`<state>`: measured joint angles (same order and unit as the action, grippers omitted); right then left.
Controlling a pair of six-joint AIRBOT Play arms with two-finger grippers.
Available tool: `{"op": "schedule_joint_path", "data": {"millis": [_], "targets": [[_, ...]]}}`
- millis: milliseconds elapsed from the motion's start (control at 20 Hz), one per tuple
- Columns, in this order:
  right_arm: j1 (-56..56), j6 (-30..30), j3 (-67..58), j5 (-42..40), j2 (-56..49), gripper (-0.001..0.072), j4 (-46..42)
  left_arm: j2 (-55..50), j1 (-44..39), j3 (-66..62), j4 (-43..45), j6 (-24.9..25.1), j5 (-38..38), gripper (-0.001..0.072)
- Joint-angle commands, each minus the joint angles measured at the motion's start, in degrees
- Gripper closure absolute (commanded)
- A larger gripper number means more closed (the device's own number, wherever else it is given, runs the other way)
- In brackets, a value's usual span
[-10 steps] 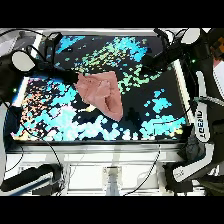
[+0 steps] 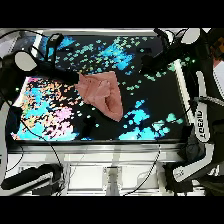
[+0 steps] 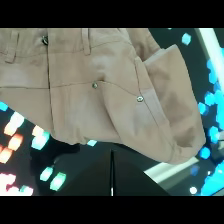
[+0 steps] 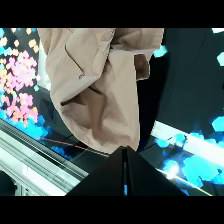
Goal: Fold the clothes and pants, and hang the long-sleeved shirts on hangers.
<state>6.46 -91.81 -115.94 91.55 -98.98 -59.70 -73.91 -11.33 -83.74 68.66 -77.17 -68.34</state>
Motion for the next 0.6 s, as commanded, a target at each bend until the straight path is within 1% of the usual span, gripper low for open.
{"op": "schedule_joint_path", "data": {"millis": [0, 150, 200, 250, 300, 450, 500, 550], "targets": [[0.0, 0.0, 0.0, 0.0, 0.0, 0.0703, 0.0, -1.7, 0.0, 0.0, -3.1, 0.0, 0.2, 0.0695], [0.0, 0.0, 0.0, -0.5, 0.0, 0.0703, 0.1, -3.2, -1.0, 0.0, -4.3, 0.1, 1.8, 0.0683], [0.0, 0.0, 0.0, -1.7, 0.0, 0.0703, 0.0, -3.8, -1.7, 0.0, -4.2, 0.3, 2.8, 0.0614], [0.0, 0.0, 0.0, -3.0, 0.0, 0.0703, 0.0, -4.7, -2.8, 0.0, -4.2, 1.7, 4.1, 0.0293], [0.0, 0.0, 0.0, -4.5, 0.0, 0.0703, 0.0, -5.7, -3.9, 0.0, -4.2, 2.7, 5.5, 0.0074], [0.0, 0.0, 0.0, -8.8, 0.0, 0.0703, -0.1, -9.7, -8.2, 0.0, -3.1, 2.7, 11.0, 0.0079], [0.0, -0.1, 0.0, -10.6, 0.0, 0.0682, -0.4, -11.1, -9.9, 0.0, -2.5, 2.6, 13.2, 0.0080], [0.0, -0.3, 0.0, -11.5, 0.0, 0.0608, -0.5, -12.4, -11.5, 0.0, -2.0, 2.6, 16.1, 0.0080]]}}
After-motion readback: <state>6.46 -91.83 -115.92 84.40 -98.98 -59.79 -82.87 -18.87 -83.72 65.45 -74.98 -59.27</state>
